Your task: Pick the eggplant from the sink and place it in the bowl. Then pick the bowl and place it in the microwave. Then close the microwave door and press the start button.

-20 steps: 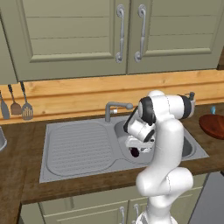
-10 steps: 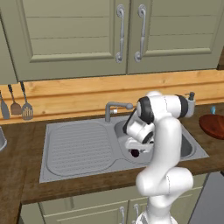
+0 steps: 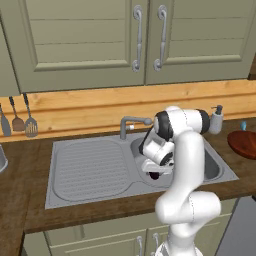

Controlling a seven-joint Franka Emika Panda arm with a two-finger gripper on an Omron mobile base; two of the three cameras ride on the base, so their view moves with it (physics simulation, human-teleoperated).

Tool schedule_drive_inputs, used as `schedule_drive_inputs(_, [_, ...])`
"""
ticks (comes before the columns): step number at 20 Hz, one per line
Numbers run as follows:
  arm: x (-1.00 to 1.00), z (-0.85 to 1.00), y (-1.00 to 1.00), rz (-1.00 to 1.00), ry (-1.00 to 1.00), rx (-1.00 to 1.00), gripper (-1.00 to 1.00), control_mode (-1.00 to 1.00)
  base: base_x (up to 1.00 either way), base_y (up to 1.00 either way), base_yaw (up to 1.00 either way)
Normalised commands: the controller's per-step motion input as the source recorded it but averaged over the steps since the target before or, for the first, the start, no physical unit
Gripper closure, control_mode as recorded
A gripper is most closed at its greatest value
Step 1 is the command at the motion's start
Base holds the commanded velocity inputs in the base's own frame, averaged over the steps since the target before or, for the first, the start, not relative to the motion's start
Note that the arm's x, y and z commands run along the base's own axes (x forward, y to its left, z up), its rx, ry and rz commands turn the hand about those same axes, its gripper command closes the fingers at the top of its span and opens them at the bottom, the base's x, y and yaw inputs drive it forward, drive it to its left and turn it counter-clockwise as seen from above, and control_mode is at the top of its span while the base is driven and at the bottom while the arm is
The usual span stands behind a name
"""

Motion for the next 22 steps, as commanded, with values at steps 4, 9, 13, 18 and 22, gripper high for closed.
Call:
schedule_drive_inputs(4, [0.00, -0.07, 0.00, 0.00, 0.00, 0.00, 1.00, -1.00, 0.00, 0.00, 0.00])
schedule_drive_inputs(9, [-0.07, 0.02, 0.00, 0.01, 0.00, 0.00, 1.00, -1.00, 0.00, 0.00, 0.00])
schedule_drive_inputs(13, [-0.59, 0.59, -0.08, 0.00, -0.13, 0.00, 1.00, -1.00, 0.00, 0.00, 0.00])
schedule_drive_inputs(18, [-0.65, 0.94, -0.10, 0.00, -0.17, 0.00, 1.00, -1.00, 0.00, 0.00, 0.00])
schedule_drive_inputs(22, [-0.68, 0.96, -0.11, -0.01, -0.14, 0.00, 1.00, -1.00, 0.00, 0.00, 0.00])
